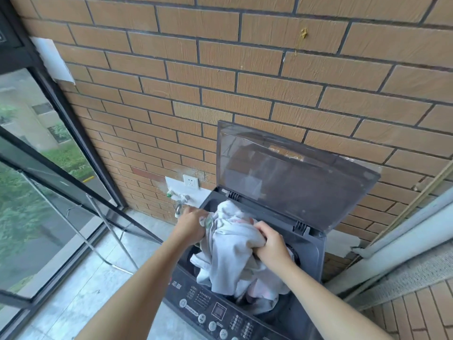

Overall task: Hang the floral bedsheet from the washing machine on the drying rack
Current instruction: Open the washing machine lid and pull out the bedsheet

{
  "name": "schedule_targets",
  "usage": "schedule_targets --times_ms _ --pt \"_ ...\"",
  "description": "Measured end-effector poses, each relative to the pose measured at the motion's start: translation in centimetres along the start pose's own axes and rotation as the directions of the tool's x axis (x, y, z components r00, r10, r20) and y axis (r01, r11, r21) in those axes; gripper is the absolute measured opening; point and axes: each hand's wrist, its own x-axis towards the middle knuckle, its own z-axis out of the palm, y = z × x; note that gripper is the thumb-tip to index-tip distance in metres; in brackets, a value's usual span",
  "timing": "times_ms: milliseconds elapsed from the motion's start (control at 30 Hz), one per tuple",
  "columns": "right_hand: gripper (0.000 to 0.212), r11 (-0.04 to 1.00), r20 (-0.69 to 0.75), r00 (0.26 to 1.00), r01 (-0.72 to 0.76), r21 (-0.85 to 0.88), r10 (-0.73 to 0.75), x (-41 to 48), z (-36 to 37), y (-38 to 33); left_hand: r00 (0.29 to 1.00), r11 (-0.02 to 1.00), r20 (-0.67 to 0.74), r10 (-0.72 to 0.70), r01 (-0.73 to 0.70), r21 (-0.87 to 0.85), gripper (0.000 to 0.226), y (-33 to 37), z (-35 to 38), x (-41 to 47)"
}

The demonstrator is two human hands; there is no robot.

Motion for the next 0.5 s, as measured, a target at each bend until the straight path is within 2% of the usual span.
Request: schedule_targets --times_ms 33,67,100,167,200,233,267,333,433,500 --pt "0.04 1.0 0.006 1.0 0.03 -0.007 -0.03 0.3 -0.7 -0.6 0.99 0.987 0.081 0.112 -0.102 -0.126 0.048 0.2 -0.4 -0.1" --pt "0.04 0.998 -0.005 0.998 0.062 -0.009 -0.062 0.9 -1.3 -1.1 0.962 0.934 0.189 0.197 -0.126 -0.334 0.048 -0.1 -0.7 -0.3" --pt "0.037 0.997 -0.008 0.997 0.076 -0.016 -0.076 1.4 -2.0 -1.8 0.909 0.83 0.302 0.287 -0.079 -0.552 0.053 -0.1 -1.3 -0.8" --pt "0.032 0.994 -0.022 0.995 0.096 -0.052 -0.097 2.4 -3.2 -3.2 0.825 0.579 0.399 0.402 0.108 -0.808 0.073 -0.1 -2.1 -1.1" --pt "0.03 0.99 -0.023 0.993 0.113 -0.079 -0.115 2.9 -3.6 -3.8 0.823 0.502 0.407 0.397 0.177 -0.847 0.087 0.3 -2.4 -1.3" --pt "0.029 0.987 -0.02 0.991 0.127 -0.099 -0.129 3.1 -3.8 -4.7 0.832 0.473 0.401 0.383 0.196 -0.859 0.094 1.1 -2.5 -1.6" --pt "0.027 0.983 -0.018 0.989 0.143 -0.116 -0.147 3.5 -4.0 -5.2 0.862 0.492 0.374 0.342 0.175 -0.853 0.093 2.1 -2.4 -1.8" --pt "0.023 0.979 -0.027 0.986 0.159 -0.127 -0.163 4.0 -4.1 -6.2 0.924 0.531 0.295 0.243 0.128 -0.838 0.071 4.1 -2.0 -2.3" --pt "0.017 0.987 -0.026 0.993 0.108 -0.118 -0.111 4.2 -4.5 -6.4 0.979 0.488 0.167 0.116 0.09 -0.868 0.046 5.6 -1.4 -2.5" --pt "0.023 0.999 0.026 0.999 0.045 -0.002 -0.045 4.0 -5.2 -6.0 0.991 0.428 0.098 0.087 0.052 -0.902 0.026 6.0 -1.4 -2.5"
